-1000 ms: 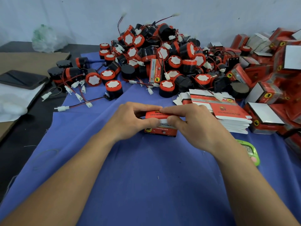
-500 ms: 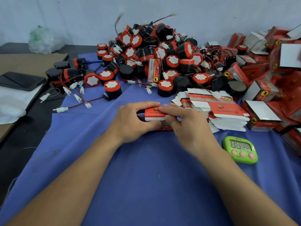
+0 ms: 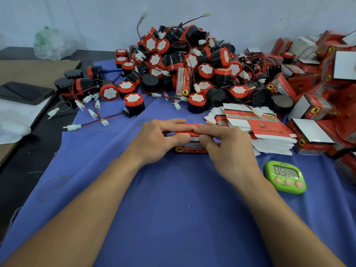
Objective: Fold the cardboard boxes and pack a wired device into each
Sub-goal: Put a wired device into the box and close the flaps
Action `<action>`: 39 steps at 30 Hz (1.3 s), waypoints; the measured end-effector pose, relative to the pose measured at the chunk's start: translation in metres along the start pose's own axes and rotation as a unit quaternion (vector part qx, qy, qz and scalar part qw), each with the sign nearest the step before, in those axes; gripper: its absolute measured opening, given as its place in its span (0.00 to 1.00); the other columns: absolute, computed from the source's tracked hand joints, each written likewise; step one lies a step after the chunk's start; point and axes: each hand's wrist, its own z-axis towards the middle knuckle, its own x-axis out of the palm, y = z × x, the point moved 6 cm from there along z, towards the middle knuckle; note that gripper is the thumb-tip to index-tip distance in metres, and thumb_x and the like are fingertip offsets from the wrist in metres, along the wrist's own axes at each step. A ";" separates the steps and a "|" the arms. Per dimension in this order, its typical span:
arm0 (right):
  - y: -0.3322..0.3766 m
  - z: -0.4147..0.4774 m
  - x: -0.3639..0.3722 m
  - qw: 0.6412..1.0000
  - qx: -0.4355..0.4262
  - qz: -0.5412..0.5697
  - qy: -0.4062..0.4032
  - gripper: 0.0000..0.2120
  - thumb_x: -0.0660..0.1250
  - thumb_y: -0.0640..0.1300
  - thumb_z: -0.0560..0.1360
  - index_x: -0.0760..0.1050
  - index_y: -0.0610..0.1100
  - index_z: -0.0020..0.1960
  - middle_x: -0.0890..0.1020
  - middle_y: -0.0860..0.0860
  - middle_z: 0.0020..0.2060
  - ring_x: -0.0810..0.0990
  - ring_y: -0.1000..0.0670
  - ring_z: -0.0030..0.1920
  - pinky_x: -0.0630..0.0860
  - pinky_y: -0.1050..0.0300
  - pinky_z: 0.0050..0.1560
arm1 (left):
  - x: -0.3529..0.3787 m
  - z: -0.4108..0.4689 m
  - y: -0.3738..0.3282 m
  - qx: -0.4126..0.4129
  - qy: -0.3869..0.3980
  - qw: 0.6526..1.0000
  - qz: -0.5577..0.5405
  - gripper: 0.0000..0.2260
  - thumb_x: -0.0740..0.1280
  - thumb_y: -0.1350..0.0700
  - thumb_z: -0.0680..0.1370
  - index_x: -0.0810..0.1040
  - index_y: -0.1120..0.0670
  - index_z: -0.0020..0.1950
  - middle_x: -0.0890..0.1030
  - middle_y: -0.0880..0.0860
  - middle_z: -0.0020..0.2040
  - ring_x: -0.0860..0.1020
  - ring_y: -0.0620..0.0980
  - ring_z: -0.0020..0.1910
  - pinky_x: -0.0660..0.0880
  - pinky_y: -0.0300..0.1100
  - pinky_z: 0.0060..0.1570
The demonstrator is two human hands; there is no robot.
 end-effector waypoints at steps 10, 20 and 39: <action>-0.007 0.004 -0.003 0.998 0.042 0.056 -0.005 0.10 0.75 0.38 0.73 0.88 0.52 0.48 0.79 0.76 0.35 0.77 0.73 0.56 0.69 0.80 0.53 | 0.006 -0.005 -0.006 0.048 -0.046 0.996 -0.051 0.15 0.79 0.61 0.74 0.88 0.39 0.49 0.85 0.35 0.53 0.78 0.34 0.66 0.74 0.36 0.67; -0.015 0.007 -0.004 0.988 0.073 0.135 -0.002 0.16 0.72 0.36 0.75 0.85 0.58 0.40 0.85 0.68 0.43 0.80 0.68 0.57 0.74 0.70 0.59 | 0.012 -0.009 -0.003 0.050 -0.035 0.998 -0.016 0.24 0.77 0.67 0.74 0.84 0.37 0.56 0.82 0.31 0.56 0.73 0.31 0.69 0.71 0.35 0.70; -0.019 0.008 0.012 0.981 0.119 0.096 0.117 0.21 0.66 0.50 0.78 0.73 0.58 0.71 0.80 0.57 0.60 0.79 0.55 0.58 0.77 0.54 0.60 | 0.026 0.003 -0.003 -0.059 -0.049 0.997 0.022 0.14 0.72 0.42 0.78 0.79 0.38 0.63 0.82 0.42 0.57 0.80 0.43 0.55 0.80 0.41 0.55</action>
